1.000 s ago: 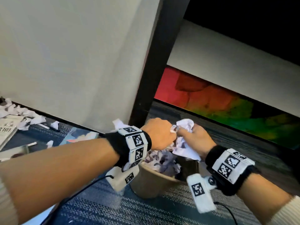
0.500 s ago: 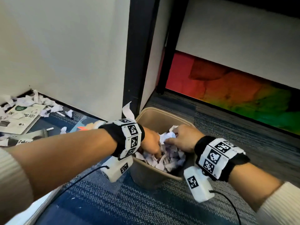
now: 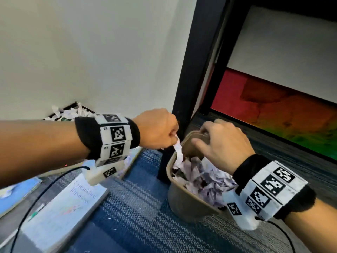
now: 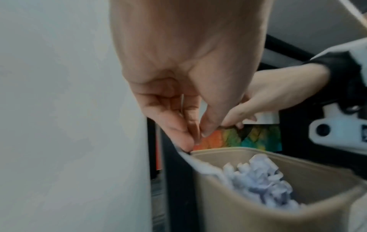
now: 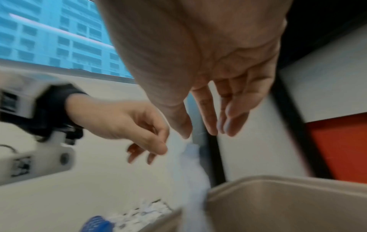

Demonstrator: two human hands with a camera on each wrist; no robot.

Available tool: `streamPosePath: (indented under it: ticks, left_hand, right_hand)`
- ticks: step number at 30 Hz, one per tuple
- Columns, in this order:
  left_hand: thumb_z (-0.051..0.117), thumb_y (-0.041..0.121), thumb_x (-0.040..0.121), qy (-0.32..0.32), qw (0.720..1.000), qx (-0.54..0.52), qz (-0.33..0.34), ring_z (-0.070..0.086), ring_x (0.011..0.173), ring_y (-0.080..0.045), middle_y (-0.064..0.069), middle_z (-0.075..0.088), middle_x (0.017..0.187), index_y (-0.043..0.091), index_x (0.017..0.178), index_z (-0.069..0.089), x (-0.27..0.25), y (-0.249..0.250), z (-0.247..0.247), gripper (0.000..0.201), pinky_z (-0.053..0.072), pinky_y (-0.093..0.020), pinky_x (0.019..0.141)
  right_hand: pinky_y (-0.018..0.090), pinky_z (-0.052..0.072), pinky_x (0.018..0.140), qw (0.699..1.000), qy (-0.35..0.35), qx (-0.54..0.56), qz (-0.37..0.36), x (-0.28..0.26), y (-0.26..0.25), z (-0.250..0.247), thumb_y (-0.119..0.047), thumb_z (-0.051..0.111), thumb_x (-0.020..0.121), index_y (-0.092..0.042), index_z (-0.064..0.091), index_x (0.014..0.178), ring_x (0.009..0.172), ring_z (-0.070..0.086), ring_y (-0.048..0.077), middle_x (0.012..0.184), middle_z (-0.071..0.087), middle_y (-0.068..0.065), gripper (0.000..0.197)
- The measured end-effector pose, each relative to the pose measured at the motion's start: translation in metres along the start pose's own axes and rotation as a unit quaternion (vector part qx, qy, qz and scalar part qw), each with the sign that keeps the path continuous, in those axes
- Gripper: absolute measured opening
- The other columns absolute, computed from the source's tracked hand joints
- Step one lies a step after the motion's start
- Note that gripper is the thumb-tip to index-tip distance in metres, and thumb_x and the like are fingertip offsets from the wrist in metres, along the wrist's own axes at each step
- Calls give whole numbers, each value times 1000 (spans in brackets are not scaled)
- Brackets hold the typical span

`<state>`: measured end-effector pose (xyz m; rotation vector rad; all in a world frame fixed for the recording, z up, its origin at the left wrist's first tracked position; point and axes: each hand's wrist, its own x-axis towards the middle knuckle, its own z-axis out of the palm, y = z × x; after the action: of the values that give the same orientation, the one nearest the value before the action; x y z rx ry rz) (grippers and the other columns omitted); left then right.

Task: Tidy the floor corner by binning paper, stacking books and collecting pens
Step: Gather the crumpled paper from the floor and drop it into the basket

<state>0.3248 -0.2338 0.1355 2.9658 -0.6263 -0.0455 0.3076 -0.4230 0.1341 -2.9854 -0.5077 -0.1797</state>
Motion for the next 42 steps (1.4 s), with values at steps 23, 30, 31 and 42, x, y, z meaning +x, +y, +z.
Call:
streamPosePath:
  ticks: [23, 30, 31, 42]
  left_hand:
    - [55, 31, 91, -94, 941, -37, -322, 60, 93, -27, -12, 62, 107, 10, 100, 61, -172, -383, 105, 24, 43, -32, 69]
    - [53, 24, 93, -155, 944, -40, -288, 62, 99, -27, -10, 63, 110, 8, 114, 63, -161, -415, 133, 28, 40, -29, 68]
    - [53, 23, 92, -165, 945, -37, -280, 62, 96, -25, -10, 63, 106, 9, 113, 64, -156, -418, 137, 27, 40, -29, 68]
    - [50, 28, 94, -64, 937, -100, -329, 52, 105, -31, -12, 44, 121, 10, 127, 39, -102, -416, 226, 39, 50, -42, 78]
  right_hand:
    - [32, 44, 77, 957, -164, -162, -178, 184, -295, 114, -45, 53, 90, -22, 62, 109, 98, 60, 27, 111, 55, 2, 31]
    - [34, 48, 80, 931, -259, -121, -229, 230, -338, 203, -36, 58, 86, -18, 59, 108, 99, 60, 26, 107, 63, 6, 28]
    - [35, 49, 81, 927, -275, -122, -224, 233, -338, 223, -35, 59, 85, -16, 58, 110, 102, 60, 28, 109, 63, 8, 31]
    - [36, 45, 81, 955, -263, 31, -133, 247, -295, 352, -7, 46, 90, -5, 55, 104, 99, 60, 34, 109, 60, 16, 17]
